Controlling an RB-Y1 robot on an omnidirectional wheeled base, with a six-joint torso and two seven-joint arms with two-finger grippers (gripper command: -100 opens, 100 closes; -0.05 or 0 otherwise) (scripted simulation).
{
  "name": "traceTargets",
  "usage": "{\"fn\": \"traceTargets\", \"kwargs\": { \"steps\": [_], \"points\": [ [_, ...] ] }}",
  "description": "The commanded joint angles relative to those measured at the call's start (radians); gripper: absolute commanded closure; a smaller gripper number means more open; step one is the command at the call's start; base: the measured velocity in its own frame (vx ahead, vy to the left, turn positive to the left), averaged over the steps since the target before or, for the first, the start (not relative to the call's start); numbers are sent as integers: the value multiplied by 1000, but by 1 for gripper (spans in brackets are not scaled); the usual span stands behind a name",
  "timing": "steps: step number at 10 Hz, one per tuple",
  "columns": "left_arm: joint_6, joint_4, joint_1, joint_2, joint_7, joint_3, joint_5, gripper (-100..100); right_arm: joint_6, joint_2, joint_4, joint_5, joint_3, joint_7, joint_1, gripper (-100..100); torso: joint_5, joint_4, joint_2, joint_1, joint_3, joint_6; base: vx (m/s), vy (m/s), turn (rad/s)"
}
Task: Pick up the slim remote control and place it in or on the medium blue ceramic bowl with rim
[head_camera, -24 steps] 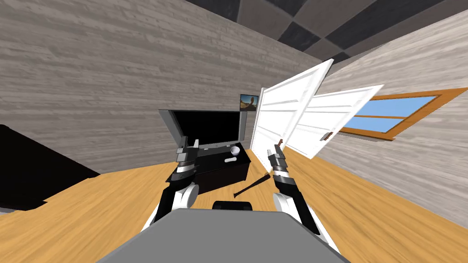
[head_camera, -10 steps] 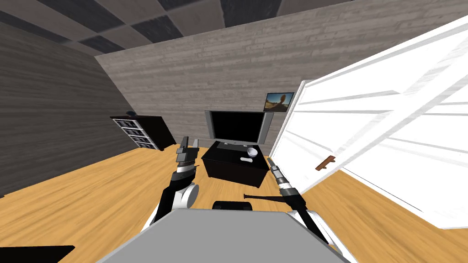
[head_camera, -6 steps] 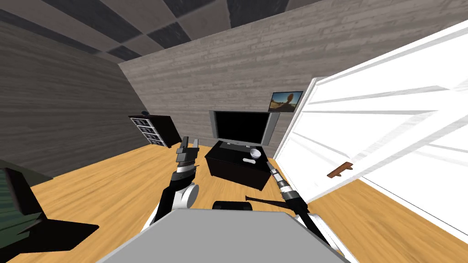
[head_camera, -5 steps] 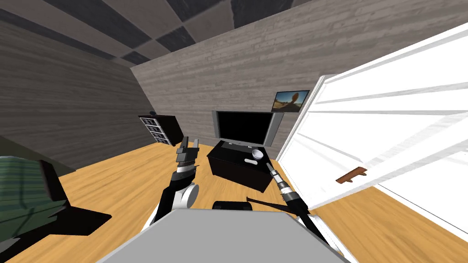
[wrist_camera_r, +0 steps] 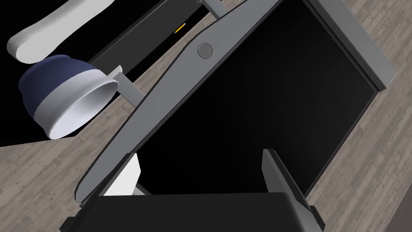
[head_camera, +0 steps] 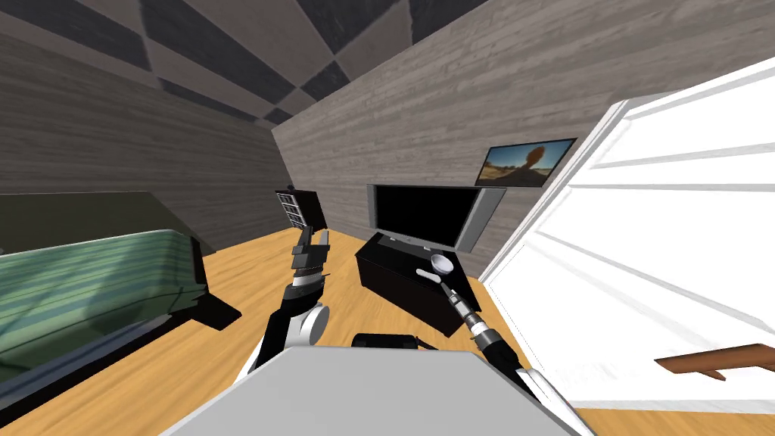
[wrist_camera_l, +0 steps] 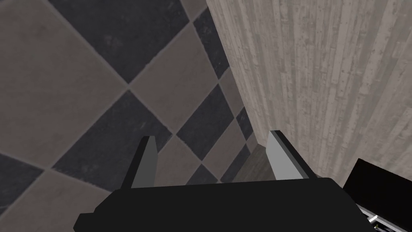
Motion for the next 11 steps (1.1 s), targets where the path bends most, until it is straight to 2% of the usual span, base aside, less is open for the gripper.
{"fn": "traceTargets", "kwargs": {
  "steps": [1,2,3,4,5,6,7,8,11],
  "points": [
    [0,0,0,0,0,0,0,0,-15,-15,49,32,-4,1,-1,-100,0,0,0,0,0,0,31,5,179],
    [0,0,0,0,0,0,0,0,-26,-35,80,71,1,6,-2,-100,0,0,0,-1,0,1,34,6,316],
    [0,0,0,0,0,0,0,0,-26,-35,107,86,1,6,-2,-100,0,0,0,-1,0,0,33,0,219],
    [0,0,0,0,0,0,0,0,-37,-54,155,123,6,12,-3,-100,0,0,0,-1,0,1,40,10,412],
    [0,0,0,0,0,0,0,0,-37,-54,165,140,6,12,-3,-100,0,0,0,-1,0,0,39,-2,159],
    [0,0,0,0,0,0,0,0,-48,-72,215,176,12,18,-5,-100,0,0,0,-1,0,2,45,9,333],
    [0,0,0,0,0,0,0,0,-48,-72,223,195,12,18,-5,-100,0,0,0,0,0,1,39,-2,184],
    [0,0,0,0,0,0,0,0,-59,-90,268,228,19,24,-7,-100,0,0,0,-1,0,2,48,4,368],
    [0,0,0,0,0,0,0,0,-70,-107,337,304,25,30,-9,-100,0,0,-1,-1,-1,1,47,-11,251]
  ]
}}
